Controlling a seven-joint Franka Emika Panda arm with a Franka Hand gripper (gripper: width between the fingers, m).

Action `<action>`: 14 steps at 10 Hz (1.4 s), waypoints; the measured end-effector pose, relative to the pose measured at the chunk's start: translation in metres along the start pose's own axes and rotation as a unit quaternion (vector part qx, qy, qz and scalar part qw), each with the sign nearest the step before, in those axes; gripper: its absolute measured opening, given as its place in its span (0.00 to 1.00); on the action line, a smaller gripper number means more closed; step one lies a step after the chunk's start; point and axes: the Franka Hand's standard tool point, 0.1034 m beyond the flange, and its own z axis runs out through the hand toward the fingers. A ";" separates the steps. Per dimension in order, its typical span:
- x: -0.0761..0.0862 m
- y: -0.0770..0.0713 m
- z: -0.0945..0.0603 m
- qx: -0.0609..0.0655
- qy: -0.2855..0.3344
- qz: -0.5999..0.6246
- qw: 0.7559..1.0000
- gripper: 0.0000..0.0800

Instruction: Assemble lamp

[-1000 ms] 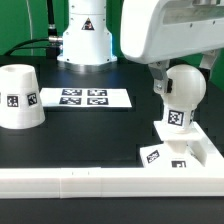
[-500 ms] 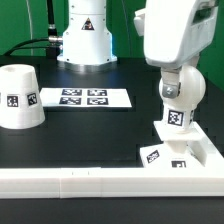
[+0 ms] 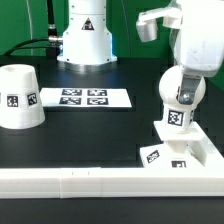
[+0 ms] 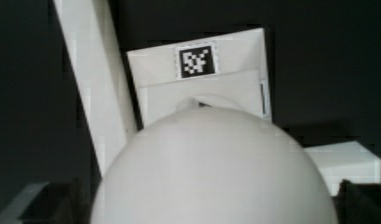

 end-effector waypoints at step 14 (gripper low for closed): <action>-0.010 0.003 0.002 0.005 0.014 0.134 0.991 0.72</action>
Offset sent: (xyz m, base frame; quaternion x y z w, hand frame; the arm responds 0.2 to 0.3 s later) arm -0.0008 0.0060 0.0006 -0.0206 0.0123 -0.1920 0.9811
